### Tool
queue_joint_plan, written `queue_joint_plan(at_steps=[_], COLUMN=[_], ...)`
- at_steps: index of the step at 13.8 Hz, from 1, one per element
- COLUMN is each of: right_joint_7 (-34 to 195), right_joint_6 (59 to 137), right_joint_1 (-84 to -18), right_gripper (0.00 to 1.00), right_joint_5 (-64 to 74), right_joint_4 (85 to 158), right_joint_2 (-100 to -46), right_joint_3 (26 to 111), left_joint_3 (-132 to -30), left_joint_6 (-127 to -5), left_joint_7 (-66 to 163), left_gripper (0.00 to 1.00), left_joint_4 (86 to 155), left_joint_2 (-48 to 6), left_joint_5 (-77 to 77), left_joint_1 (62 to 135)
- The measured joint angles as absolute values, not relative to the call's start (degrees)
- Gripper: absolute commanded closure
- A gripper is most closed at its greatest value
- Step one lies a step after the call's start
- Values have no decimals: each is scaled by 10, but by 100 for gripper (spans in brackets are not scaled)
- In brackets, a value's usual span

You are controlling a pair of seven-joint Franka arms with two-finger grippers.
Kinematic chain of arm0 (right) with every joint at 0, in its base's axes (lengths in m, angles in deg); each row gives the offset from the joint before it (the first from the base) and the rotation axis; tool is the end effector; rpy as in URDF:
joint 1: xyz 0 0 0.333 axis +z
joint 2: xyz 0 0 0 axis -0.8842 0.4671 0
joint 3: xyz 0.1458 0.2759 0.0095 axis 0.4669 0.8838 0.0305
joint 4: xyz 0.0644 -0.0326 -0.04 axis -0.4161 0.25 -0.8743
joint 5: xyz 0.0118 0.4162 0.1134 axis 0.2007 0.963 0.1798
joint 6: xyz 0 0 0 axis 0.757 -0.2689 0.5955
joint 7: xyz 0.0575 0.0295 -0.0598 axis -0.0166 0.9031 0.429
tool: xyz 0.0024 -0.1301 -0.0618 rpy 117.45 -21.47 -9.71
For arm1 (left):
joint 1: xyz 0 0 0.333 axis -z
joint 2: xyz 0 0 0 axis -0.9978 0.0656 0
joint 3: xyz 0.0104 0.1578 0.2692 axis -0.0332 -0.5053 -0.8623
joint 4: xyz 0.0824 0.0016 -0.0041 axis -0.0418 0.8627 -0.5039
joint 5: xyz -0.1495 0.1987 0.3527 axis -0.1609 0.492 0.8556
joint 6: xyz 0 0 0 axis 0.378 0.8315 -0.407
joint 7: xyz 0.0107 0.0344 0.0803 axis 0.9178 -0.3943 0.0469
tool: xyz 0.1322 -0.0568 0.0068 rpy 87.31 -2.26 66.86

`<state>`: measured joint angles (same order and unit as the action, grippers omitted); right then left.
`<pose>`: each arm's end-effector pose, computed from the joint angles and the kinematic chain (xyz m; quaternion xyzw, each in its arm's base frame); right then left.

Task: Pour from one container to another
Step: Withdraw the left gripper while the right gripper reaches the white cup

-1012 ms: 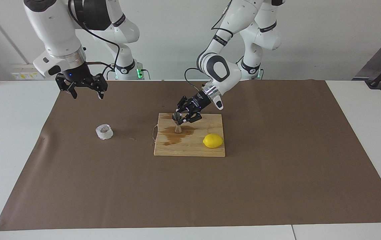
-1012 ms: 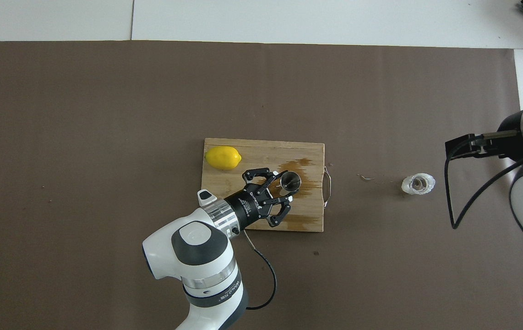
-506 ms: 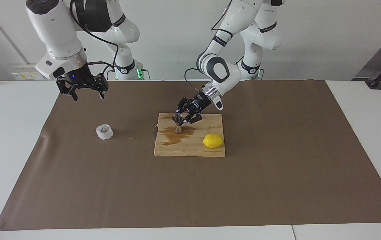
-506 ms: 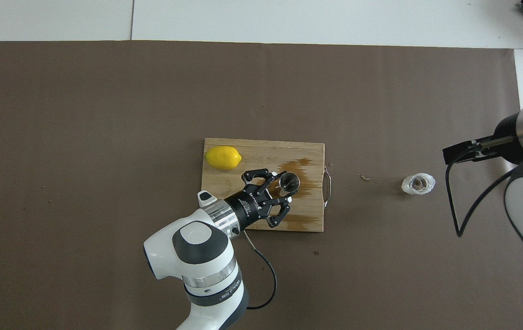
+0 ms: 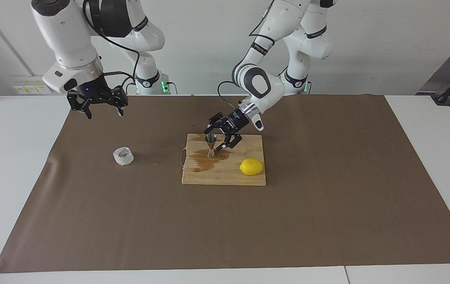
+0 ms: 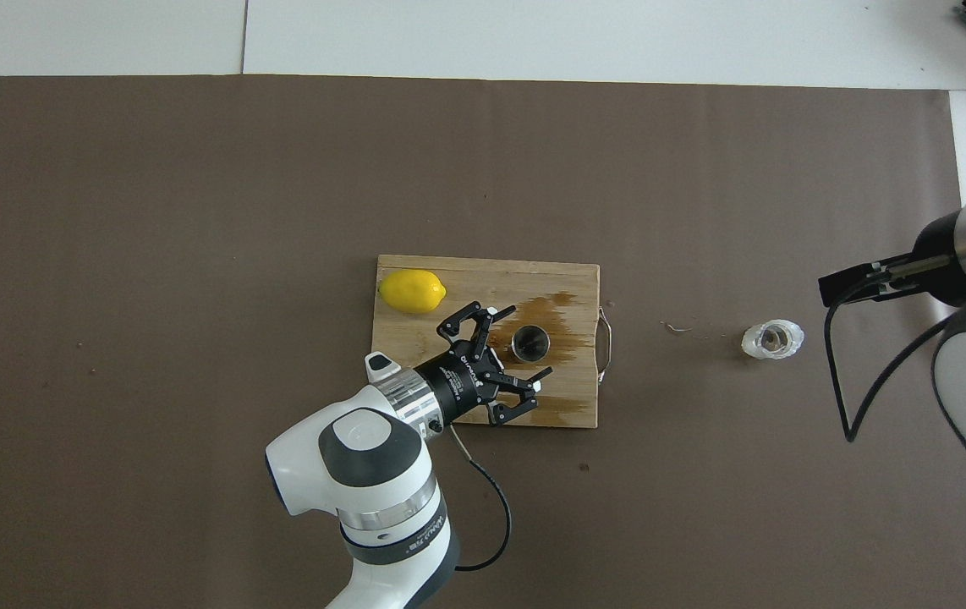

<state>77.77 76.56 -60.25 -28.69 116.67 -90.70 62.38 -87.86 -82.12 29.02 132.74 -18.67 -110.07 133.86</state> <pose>0.5862 0.0262 0.5416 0.9967 0.0760 -0.0020 0.0284 0.4558 -0.4247 0.2674 0.4400 0.7124 -0.2858 0.4661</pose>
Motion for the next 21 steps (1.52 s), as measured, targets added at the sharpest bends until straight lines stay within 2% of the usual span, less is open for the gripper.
queue_joint_plan(at_steps=[5, 7, 10, 13, 21], right_joint_7=[874, 948, 1068, 1167, 1394], right_joint_6=[768, 793, 856, 883, 997], right_joint_1=[-603, -603, -604, -606, -634], right_gripper=[0, 0, 0, 0, 0], right_joint_5=[-287, -287, -287, -268, -251], right_joint_4=[1172, 1189, 1250, 1302, 1413], right_joint_2=[-908, -912, -933, -949, -950], right_joint_3=[624, 623, 620, 619, 618], left_joint_3=[-881, -881, -881, -882, -886], left_joint_6=[-819, -813, -790, -757, -661], left_joint_7=[287, 283, 280, 278, 277], left_gripper=[0, 0, 0, 0, 0], left_joint_4=[1308, 1295, 1282, 1281, 1266], left_joint_2=[-217, -220, -220, -220, -222], left_joint_5=[-1062, -1022, -943, -844, -524], left_joint_1=[1307, 1292, 1272, 1241, 1178])
